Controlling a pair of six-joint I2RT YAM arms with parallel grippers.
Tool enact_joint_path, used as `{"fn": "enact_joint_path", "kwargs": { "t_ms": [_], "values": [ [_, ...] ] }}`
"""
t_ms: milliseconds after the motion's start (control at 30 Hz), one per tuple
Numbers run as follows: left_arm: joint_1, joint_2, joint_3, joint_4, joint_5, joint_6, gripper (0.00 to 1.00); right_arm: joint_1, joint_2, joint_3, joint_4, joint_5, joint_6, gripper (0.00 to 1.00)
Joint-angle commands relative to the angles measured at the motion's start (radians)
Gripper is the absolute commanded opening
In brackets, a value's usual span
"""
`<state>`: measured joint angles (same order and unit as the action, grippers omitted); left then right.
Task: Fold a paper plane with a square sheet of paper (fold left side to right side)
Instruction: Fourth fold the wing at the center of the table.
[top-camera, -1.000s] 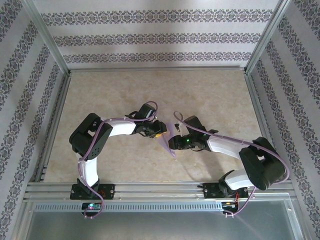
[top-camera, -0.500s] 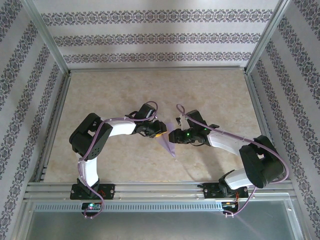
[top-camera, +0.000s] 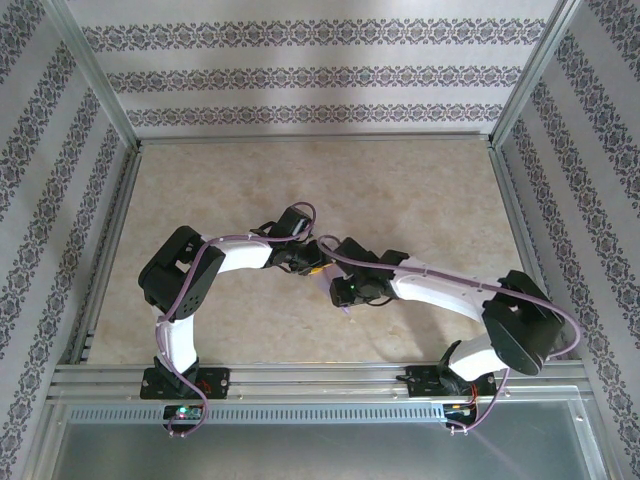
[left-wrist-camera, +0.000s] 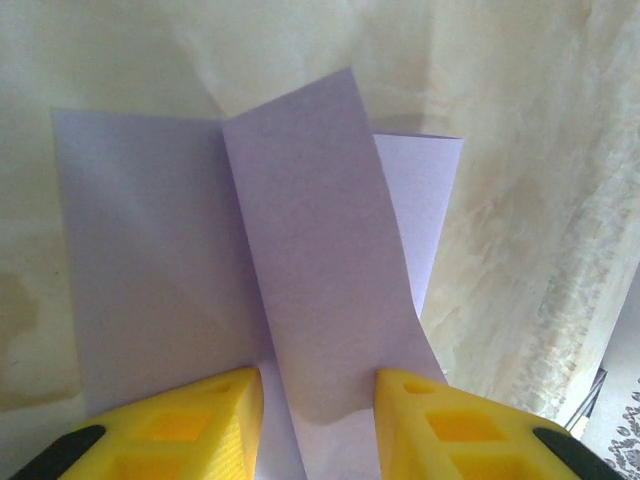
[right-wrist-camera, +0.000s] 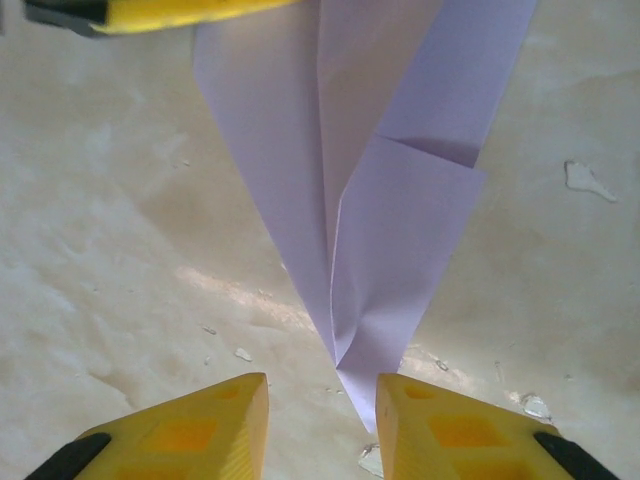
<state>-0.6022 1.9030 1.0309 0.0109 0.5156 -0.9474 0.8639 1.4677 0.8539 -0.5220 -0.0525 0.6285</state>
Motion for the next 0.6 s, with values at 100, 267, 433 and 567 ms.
{"fn": "enact_joint_path", "kwargs": {
  "t_ms": [100,267,433,567],
  "values": [
    [-0.01,0.002,0.005,-0.062,-0.032,0.019,0.36,0.062,0.084,0.039,-0.075,0.129,0.072,0.32],
    [-0.01,0.003,0.007,-0.063,-0.032,0.021,0.36,0.087,0.138,0.066,-0.082,0.153,0.064,0.29],
    [-0.01,0.005,0.007,-0.065,-0.032,0.021,0.36,0.096,0.162,0.079,-0.085,0.164,0.059,0.27],
    [-0.01,0.004,0.008,-0.064,-0.032,0.021,0.36,0.1,0.174,0.081,-0.087,0.165,0.06,0.24]
  ]
}}
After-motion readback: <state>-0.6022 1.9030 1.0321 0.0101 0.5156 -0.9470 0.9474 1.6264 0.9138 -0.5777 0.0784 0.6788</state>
